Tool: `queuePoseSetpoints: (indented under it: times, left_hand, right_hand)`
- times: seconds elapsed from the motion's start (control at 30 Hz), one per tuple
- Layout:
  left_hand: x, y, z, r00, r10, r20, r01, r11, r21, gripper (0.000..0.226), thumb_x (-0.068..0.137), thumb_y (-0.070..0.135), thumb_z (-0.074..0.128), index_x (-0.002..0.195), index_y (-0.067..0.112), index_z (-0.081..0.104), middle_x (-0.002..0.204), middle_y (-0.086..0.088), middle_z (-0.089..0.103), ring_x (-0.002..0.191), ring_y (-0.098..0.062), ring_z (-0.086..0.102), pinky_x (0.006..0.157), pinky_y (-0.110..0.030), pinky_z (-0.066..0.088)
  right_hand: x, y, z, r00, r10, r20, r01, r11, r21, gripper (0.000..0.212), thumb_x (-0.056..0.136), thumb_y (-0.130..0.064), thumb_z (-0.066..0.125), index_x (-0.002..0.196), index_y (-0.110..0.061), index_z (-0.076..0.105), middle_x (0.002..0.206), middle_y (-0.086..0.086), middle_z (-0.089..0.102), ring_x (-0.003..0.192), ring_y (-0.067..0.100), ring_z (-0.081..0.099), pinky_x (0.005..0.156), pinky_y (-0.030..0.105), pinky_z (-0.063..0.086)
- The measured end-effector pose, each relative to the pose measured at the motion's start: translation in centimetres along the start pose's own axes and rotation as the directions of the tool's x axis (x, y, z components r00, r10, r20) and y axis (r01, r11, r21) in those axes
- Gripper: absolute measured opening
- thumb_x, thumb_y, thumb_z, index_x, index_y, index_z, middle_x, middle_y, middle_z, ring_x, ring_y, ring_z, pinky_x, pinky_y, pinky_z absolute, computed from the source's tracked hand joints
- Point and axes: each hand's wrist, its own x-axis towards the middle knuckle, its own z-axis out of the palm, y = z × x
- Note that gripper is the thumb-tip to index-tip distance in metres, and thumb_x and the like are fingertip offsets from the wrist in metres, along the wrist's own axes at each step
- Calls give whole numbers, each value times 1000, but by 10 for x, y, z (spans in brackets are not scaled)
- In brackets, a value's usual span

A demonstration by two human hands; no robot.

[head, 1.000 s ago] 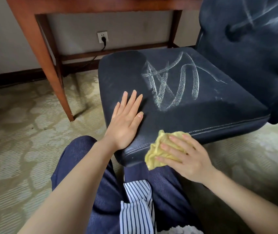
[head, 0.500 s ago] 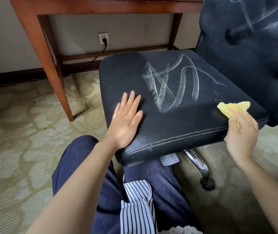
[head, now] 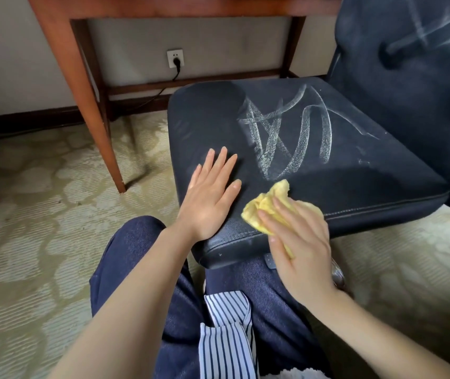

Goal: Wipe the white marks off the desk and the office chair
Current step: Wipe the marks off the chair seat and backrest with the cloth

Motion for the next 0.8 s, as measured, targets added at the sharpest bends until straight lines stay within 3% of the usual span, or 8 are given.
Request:
queuePoseSetpoints:
  times: [0.13, 0.2, 0.4, 0.53, 0.7, 0.8]
  left_hand:
    - [0, -3, 2, 1000, 1, -1, -1, 999, 52, 60, 100, 48, 27, 152, 26, 8, 154, 18, -7, 136, 7, -21, 105, -9, -20]
    - [0, -4, 3, 1000, -7, 3, 7, 998, 65, 62, 98, 52, 25, 152, 25, 8, 153, 18, -6, 136, 8, -20, 105, -8, -20]
    - [0, 0, -2, 1000, -17, 24, 14, 993, 120, 77, 85, 61, 15, 151, 20, 18, 158, 10, 6, 138, 4, -9, 112, -17, -11]
    - [2, 11, -8, 997, -55, 56, 41, 973, 227, 81, 82, 61, 9, 150, 20, 20, 159, 7, 9, 142, 1, -4, 118, -29, 0]
    - [15, 35, -13, 984, -156, 83, 93, 855, 510, 71, 91, 55, 8, 144, 13, 29, 157, -6, 21, 145, -17, 15, 116, -42, 9]
    - [22, 53, -4, 970, -235, 56, 160, 800, 578, 65, 94, 55, 16, 132, 7, 39, 147, -13, 34, 139, -26, 27, 113, -47, 14]
  right_hand:
    - [4, 24, -13, 976, -201, 79, 209, 972, -106, 32, 90, -14, 56, 121, -16, 64, 131, 5, 56, 116, 27, 55, 99, 42, 42]
    - [7, 41, -23, 976, -195, 95, 208, 966, -154, 31, 90, -15, 55, 119, -15, 66, 128, 5, 59, 112, 27, 58, 97, 41, 44]
    - [9, 104, -67, 972, 195, 130, -159, 955, -249, 37, 92, -27, 42, 121, -20, 64, 126, 0, 61, 112, 24, 57, 94, 36, 39]
    - [14, 151, -92, 907, 410, 97, -370, 885, -282, 35, 94, -13, 51, 125, -26, 61, 128, -3, 60, 113, 26, 56, 92, 37, 40]
    - [30, 199, -116, 801, 574, 167, -477, 782, -401, 40, 99, -19, 39, 133, -38, 50, 136, -10, 53, 119, 21, 51, 94, 35, 40]
    - [46, 215, -120, 658, 740, 141, -628, 642, -439, 40, 100, -26, 33, 135, -43, 45, 139, -7, 51, 121, 25, 49, 94, 36, 39]
